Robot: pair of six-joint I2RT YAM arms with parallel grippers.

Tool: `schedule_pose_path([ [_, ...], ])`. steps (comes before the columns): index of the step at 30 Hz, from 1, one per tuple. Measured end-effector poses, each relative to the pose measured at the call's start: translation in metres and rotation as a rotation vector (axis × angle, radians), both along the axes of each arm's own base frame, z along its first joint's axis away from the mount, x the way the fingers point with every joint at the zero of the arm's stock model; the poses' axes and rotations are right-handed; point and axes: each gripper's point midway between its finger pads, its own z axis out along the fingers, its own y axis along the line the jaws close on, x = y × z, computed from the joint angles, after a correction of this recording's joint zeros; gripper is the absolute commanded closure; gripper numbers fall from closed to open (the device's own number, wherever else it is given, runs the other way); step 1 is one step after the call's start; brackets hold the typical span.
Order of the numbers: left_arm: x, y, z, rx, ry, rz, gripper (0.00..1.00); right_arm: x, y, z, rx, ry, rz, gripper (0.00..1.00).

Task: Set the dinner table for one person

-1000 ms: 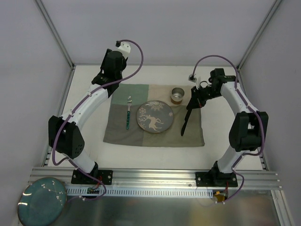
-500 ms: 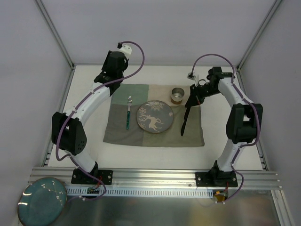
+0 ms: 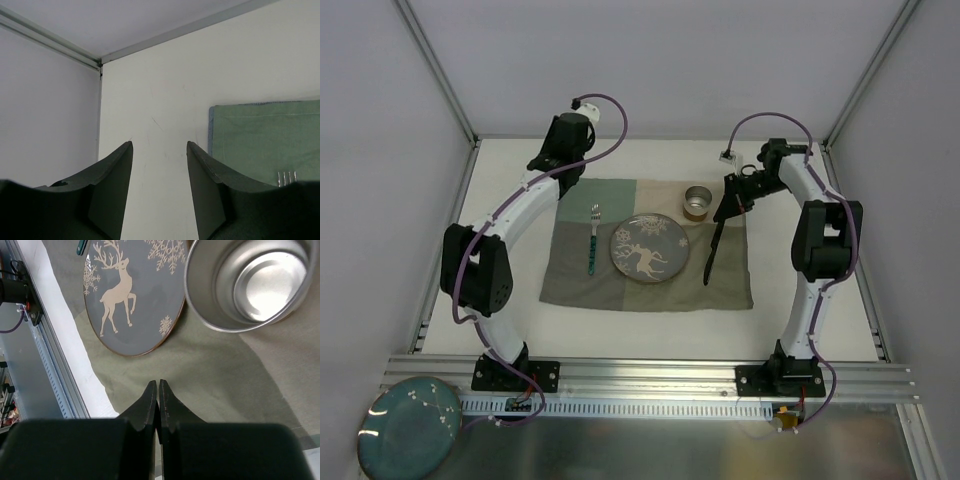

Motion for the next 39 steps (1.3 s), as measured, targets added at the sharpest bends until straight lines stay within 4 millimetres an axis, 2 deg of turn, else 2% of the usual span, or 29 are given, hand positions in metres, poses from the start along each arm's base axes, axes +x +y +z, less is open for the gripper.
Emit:
schedule_pose_path([
  [4, 0.002, -0.001, -0.011, -0.002, 0.026, 0.005, 0.54, 0.016, 0.001, -0.002, 0.019, 0.007, -0.016, 1.00],
  [10, 0.005, 0.002, -0.023, -0.020, 0.045, 0.016, 0.54, 0.029, -0.003, -0.010, 0.050, 0.041, -0.046, 1.00],
  [22, 0.009, 0.001, -0.035, -0.032, 0.083, 0.021, 0.54, 0.027, -0.011, -0.020, 0.089, 0.093, -0.082, 0.98],
  [23, 0.010, 0.001, -0.035, -0.033, 0.082, 0.022, 0.54, 0.027, -0.013, -0.021, 0.090, 0.096, -0.086, 0.96],
  [24, 0.010, 0.001, -0.035, -0.034, 0.082, 0.021, 0.54, 0.026, -0.014, -0.022, 0.091, 0.099, -0.089, 0.88],
  [27, 0.009, 0.001, -0.036, -0.033, 0.087, 0.022, 0.54, 0.031, -0.018, -0.028, 0.065, 0.054, -0.075, 0.71],
  [29, 0.009, 0.001, -0.036, -0.033, 0.088, 0.022, 0.54, 0.037, -0.023, -0.035, 0.035, 0.003, -0.059, 0.67],
  [30, 0.008, 0.001, -0.036, -0.033, 0.089, 0.022, 0.54, 0.039, -0.024, -0.037, 0.026, -0.014, -0.054, 0.60],
  [34, 0.008, 0.001, -0.036, -0.033, 0.091, 0.022, 0.54, 0.045, -0.027, -0.041, 0.003, -0.062, -0.041, 0.66],
  [35, 0.008, 0.001, -0.036, -0.033, 0.091, 0.022, 0.54, 0.046, -0.028, -0.041, 0.001, -0.067, -0.040, 0.64],
  [38, 0.008, 0.001, -0.037, -0.032, 0.093, 0.022, 0.54, 0.047, -0.028, -0.042, 0.000, -0.076, -0.037, 0.52],
  [39, 0.008, 0.001, -0.037, -0.032, 0.093, 0.022, 0.54, 0.048, -0.028, -0.042, -0.001, -0.080, -0.035, 0.51],
])
